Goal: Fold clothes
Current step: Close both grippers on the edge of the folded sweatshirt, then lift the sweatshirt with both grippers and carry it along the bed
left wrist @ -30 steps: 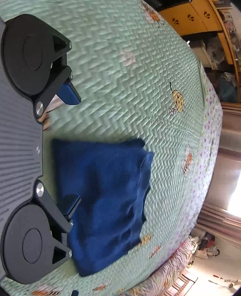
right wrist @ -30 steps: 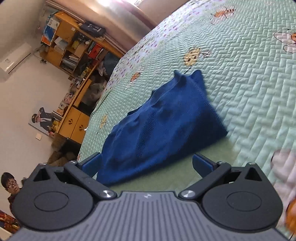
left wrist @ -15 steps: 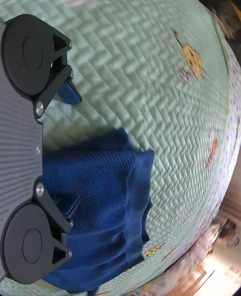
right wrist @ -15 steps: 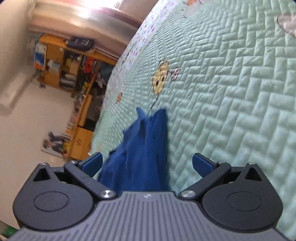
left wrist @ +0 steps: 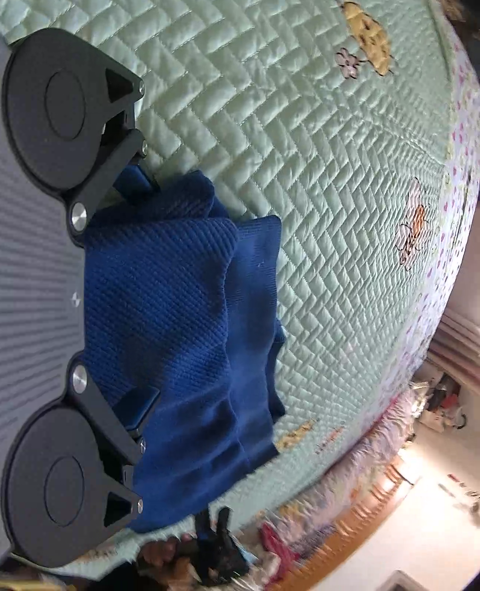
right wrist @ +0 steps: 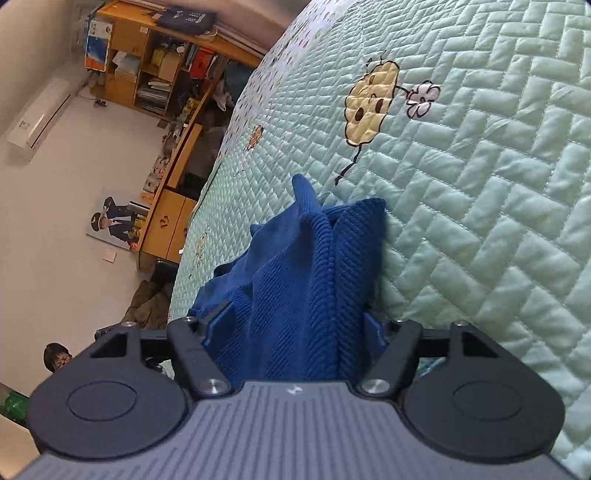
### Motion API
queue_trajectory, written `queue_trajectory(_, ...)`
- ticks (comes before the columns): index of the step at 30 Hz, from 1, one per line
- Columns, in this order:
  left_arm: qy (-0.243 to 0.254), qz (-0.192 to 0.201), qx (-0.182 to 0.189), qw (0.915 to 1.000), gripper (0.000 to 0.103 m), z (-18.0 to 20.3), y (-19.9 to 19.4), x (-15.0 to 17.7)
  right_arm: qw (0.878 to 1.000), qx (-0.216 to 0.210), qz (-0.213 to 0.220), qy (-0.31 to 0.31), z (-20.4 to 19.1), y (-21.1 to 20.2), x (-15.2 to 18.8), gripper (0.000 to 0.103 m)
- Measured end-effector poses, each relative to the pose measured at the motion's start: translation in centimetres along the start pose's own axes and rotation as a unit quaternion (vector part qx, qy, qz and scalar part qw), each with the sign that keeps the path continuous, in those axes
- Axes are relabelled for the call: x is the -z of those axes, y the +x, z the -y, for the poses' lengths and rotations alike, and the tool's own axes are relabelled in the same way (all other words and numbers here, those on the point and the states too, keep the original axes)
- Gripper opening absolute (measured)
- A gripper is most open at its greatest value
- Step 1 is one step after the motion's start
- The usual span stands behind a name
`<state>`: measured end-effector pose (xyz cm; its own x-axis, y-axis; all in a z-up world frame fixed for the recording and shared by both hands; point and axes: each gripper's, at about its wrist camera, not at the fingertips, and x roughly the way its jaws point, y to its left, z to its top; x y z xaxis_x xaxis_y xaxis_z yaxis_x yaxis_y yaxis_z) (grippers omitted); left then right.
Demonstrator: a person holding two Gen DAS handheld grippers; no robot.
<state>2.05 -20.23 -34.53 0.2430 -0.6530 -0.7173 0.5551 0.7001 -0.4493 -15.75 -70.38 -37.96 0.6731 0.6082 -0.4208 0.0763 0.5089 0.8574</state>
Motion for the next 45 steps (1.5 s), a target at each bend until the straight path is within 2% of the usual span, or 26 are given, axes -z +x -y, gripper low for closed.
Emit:
queue_trajectory(4,-0.011,0.000,0.018,0.9998,0.102,-0.3,0.4,-0.5,1.000,-0.007,-0.004,-0.001,0.1,0.0,-0.2,0.072)
queue_trajectory(9,-0.008,0.011,0.003,0.9999,0.101,0.1,0.2,-0.4,1.000,-0.004,-0.009,-0.010,-0.4,1.4,-0.8,0.073)
queue_trajectory(11,-0.007,0.015,-0.003,0.9999,0.095,0.3,0.1,-0.3,1.000,0.003,-0.004,-0.021,-0.9,1.7,-0.6,0.073)
queue_trajectory(12,-0.006,0.017,-0.006,0.9998,0.086,0.4,0.0,-0.3,0.999,0.009,-0.001,-0.032,-1.4,1.8,-0.3,0.072)
queue_trajectory(13,-0.005,0.019,-0.009,0.9998,0.071,0.4,0.0,-0.3,0.999,0.017,0.000,-0.045,-1.8,1.9,0.0,0.069)
queue_trajectory(14,-0.005,0.021,-0.013,0.9997,0.062,0.5,-0.1,-0.2,0.998,0.030,-0.001,-0.054,-2.1,2.0,0.3,0.054)
queue_trajectory(15,-0.004,0.023,-0.016,0.9996,0.036,0.6,-0.1,-0.2,0.997,0.047,0.001,-0.059,-2.2,2.1,0.5,0.031)
queue_trajectory(16,-0.004,0.025,-0.019,0.9995,0.027,0.7,-0.2,-0.2,0.996,0.064,0.002,-0.064,-2.3,2.2,0.7,0.020)
queue_trajectory(17,-0.003,0.027,-0.022,0.9994,0.025,0.8,-0.2,-0.1,0.995,0.072,0.005,-0.065,-2.4,2.2,0.8,0.019)
queue_trajectory(22,0.006,0.042,-0.047,0.9980,0.019,2.0,-0.5,-0.2,0.992,0.090,0.027,-0.090,-3.8,1.9,1.2,0.016)
queue_trajectory(30,0.036,0.080,-0.050,0.9949,0.019,2.5,-1.9,-0.3,0.982,0.098,0.051,-0.155,-7.3,2.1,0.7,0.015)
queue_trajectory(33,0.027,0.103,-0.038,0.9936,0.019,2.3,-2.9,-0.8,0.982,0.088,0.064,-0.156,-7.2,2.4,0.4,0.014)
queue_trajectory(37,0.010,0.096,-0.047,0.9942,0.019,3.0,-4.1,-2.3,0.986,0.086,0.077,-0.124,-7.8,2.4,0.0,0.014)
queue_trajectory(39,0.017,0.087,-0.061,0.9942,0.018,3.9,-5.3,-3.3,0.986,0.096,0.066,-0.120,-10.0,2.7,-0.4,0.014)
queue_trajectory(41,-0.002,0.084,-0.061,0.9946,0.018,4.3,-7.0,-4.4,0.986,0.106,0.054,-0.121,-12.6,3.2,-0.9,0.014)
queue_trajectory(45,-0.016,0.095,-0.088,0.9914,0.018,4.5,-12.7,-7.5,0.985,0.104,0.022,-0.134,-19.3,5.1,-2.7,0.014)
